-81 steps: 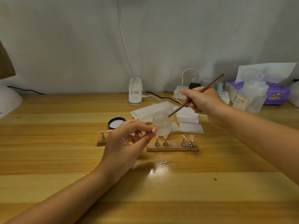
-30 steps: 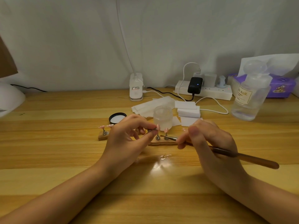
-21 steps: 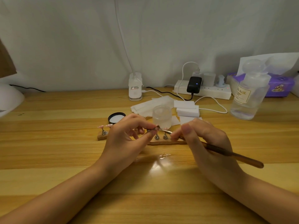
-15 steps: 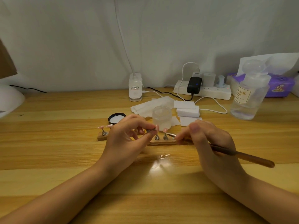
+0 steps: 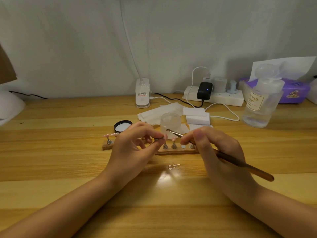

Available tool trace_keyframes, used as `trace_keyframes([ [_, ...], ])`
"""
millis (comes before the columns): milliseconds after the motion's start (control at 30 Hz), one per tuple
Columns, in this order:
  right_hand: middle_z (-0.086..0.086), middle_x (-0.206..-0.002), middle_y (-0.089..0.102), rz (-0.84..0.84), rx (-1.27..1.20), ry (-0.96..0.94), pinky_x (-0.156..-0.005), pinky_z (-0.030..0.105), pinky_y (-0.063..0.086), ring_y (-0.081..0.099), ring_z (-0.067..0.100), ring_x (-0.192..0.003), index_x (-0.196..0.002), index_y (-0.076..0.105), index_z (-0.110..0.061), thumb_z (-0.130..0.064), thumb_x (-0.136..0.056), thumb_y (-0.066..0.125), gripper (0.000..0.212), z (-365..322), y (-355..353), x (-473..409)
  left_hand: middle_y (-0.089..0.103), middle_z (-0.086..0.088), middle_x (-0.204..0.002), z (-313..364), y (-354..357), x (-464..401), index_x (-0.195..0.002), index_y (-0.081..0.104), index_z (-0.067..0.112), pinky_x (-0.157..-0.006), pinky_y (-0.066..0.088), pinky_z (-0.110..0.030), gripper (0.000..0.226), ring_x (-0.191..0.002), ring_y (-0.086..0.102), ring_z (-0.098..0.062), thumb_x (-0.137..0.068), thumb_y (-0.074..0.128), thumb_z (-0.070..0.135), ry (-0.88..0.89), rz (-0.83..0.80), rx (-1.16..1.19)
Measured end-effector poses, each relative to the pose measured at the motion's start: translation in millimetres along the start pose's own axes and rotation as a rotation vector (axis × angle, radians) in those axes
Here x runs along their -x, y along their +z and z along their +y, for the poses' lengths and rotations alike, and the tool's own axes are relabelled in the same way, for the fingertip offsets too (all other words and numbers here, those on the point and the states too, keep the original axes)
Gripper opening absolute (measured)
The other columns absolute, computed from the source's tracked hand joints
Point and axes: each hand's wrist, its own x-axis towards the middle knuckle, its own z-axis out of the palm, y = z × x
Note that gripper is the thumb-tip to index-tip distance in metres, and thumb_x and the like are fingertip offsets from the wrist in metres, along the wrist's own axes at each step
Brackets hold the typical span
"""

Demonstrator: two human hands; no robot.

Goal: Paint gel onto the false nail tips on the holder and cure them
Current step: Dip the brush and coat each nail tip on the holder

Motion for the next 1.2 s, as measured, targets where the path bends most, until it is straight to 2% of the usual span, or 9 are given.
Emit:
trace_keyframes([
  [100, -0.02, -0.074, 0.063, -0.021, -0.02, 0.013, -0.07, 0.021, 0.044, 0.061, -0.002, -0.076, -0.077, 0.063, -0.029, -0.039, -0.091, 0.036, 0.032, 0.3, 0.3, 1.5, 0.062, 0.01, -0.08, 0.9, -0.1, 0.0, -0.082, 0.07, 0.022, -0.056, 0.047, -0.03, 0.011, -0.073, 0.056, -0.013, -0.071, 0.068, 0.025, -0.002, -0.001, -0.011],
  [200, -0.017, -0.065, 0.063, -0.016, -0.085, 0.003, -0.067, 0.02, 0.043, 0.06, 0.0, -0.072, -0.073, 0.062, -0.031, -0.046, -0.092, 0.033, 0.038, 0.0, -0.3, 5.0, 0.062, 0.009, -0.077, 2.0, 0.3, -0.1, -0.081, 0.071, 0.018, -0.058, 0.048, -0.036, 0.01, -0.072, 0.057, -0.014, -0.072, 0.069, 0.023, -0.006, 0.0, -0.01],
  [333, -0.006, -0.074, 0.065, 0.014, -0.123, 0.017, -0.069, 0.01, 0.044, 0.061, 0.002, -0.077, -0.08, 0.061, -0.027, -0.041, -0.092, 0.029, 0.036, 1.2, -0.2, 2.4, 0.063, 0.009, -0.077, 3.7, 0.2, 0.2, -0.082, 0.071, 0.017, -0.06, 0.049, -0.04, 0.012, -0.073, 0.058, -0.014, -0.072, 0.069, 0.024, -0.012, -0.004, -0.002],
  [533, -0.008, -0.079, 0.065, -0.053, -0.13, 0.054, -0.068, 0.013, 0.044, 0.062, 0.001, -0.075, -0.074, 0.061, -0.032, -0.05, -0.091, 0.03, 0.04, 2.5, 1.4, 3.2, 0.063, 0.004, -0.077, 5.7, 1.0, 0.1, -0.082, 0.07, 0.016, -0.059, 0.047, -0.039, 0.014, -0.071, 0.057, -0.014, -0.071, 0.067, 0.024, -0.021, 0.002, -0.015],
  [733, -0.005, -0.081, 0.065, -0.019, -0.185, 0.086, -0.068, 0.009, 0.044, 0.062, 0.001, -0.077, -0.076, 0.063, -0.023, -0.036, -0.093, 0.036, 0.035, 4.0, -0.2, 2.5, 0.065, 0.001, -0.078, 5.9, 0.6, 0.3, -0.083, 0.071, 0.015, -0.06, 0.048, -0.038, 0.018, -0.072, 0.058, -0.014, -0.07, 0.067, 0.026, -0.038, -0.002, -0.016],
  [800, -0.005, -0.081, 0.065, -0.04, -0.176, 0.117, -0.067, 0.009, 0.043, 0.061, 0.0, -0.077, -0.077, 0.064, -0.02, -0.037, -0.091, 0.037, 0.035, 4.3, -0.5, 1.0, 0.065, 0.002, -0.077, 5.0, 0.6, 0.3, -0.083, 0.071, 0.016, -0.06, 0.049, -0.037, 0.017, -0.072, 0.058, -0.014, -0.07, 0.067, 0.026, -0.041, -0.004, -0.014],
  [900, -0.011, -0.071, 0.064, -0.065, -0.128, 0.058, -0.066, 0.007, 0.041, 0.06, -0.003, -0.075, -0.077, 0.064, -0.023, -0.037, -0.092, 0.039, 0.033, 2.2, -0.1, 0.9, 0.065, 0.004, -0.077, 3.4, 1.0, 0.1, -0.082, 0.07, 0.02, -0.059, 0.049, -0.036, 0.013, -0.071, 0.059, -0.013, -0.071, 0.067, 0.024, -0.037, -0.002, -0.006],
  [1000, -0.017, -0.074, 0.061, -0.079, -0.107, -0.021, -0.067, 0.006, 0.04, 0.059, -0.006, -0.074, -0.078, 0.061, -0.027, -0.038, -0.092, 0.034, 0.033, -1.4, 0.0, 2.7, 0.066, 0.003, -0.077, 2.3, 0.7, 0.4, -0.083, 0.07, 0.019, -0.058, 0.048, -0.038, 0.013, -0.071, 0.058, -0.013, -0.071, 0.067, 0.023, -0.036, -0.003, -0.005],
  [1200, -0.013, -0.075, 0.065, 0.004, -0.148, 0.045, -0.067, 0.004, 0.04, 0.058, -0.007, -0.078, -0.08, 0.061, -0.025, -0.03, -0.091, 0.038, 0.026, -0.5, -3.0, -0.2, 0.07, 0.003, -0.083, 3.9, 0.7, 0.6, -0.089, 0.07, 0.024, -0.061, 0.048, -0.045, 0.017, -0.076, 0.062, -0.016, -0.074, 0.064, 0.024, -0.025, -0.01, -0.004],
])
